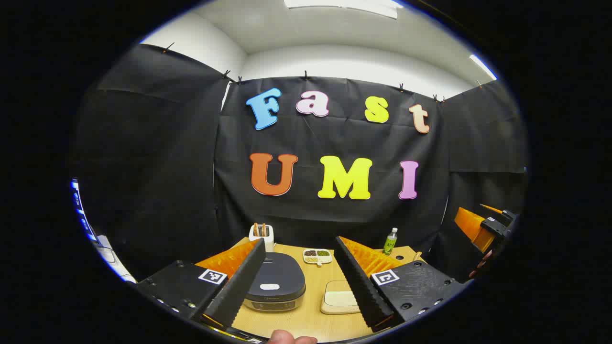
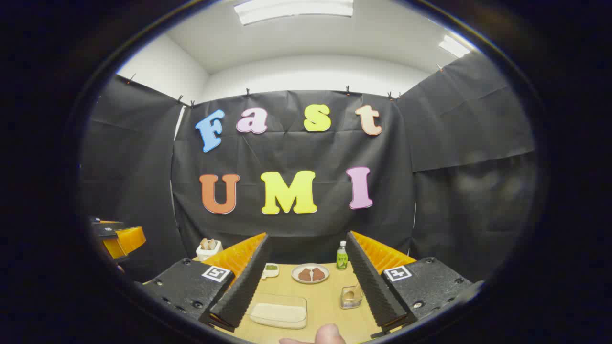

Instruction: Close the left gripper, press the button to open the rice cooker; take a wooden spoon from the chopstick holder with the right hand, scoop a spoonful of rice and pour it into the rice cooker, then put the wooden spoon back into the chopstick holder.

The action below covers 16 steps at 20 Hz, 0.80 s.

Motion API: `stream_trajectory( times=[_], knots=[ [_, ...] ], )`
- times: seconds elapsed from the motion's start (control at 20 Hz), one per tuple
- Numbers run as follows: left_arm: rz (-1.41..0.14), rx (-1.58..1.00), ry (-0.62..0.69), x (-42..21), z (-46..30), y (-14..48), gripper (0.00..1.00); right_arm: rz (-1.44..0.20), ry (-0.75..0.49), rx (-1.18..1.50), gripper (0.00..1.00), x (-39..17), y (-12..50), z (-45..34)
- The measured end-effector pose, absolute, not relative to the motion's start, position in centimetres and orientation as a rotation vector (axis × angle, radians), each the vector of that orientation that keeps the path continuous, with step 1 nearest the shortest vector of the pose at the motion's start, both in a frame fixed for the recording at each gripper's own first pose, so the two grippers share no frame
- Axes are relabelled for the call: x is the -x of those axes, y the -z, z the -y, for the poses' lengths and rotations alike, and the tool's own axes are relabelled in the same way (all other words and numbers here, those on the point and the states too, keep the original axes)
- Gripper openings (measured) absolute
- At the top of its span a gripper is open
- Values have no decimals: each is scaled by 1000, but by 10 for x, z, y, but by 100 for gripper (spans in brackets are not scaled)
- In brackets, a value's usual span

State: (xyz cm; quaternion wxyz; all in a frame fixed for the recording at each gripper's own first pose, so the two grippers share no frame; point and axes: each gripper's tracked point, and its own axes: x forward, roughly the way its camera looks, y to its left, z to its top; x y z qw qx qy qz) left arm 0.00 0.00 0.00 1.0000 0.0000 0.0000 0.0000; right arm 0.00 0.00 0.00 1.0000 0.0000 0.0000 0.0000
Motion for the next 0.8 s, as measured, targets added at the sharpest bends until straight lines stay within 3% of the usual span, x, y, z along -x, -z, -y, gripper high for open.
stream_trajectory(
  times=[0.8],
  knots=[
    [-37,-17,-34,7,-16,9,94,-9,17,4,100,9,5,-2]
  ],
)
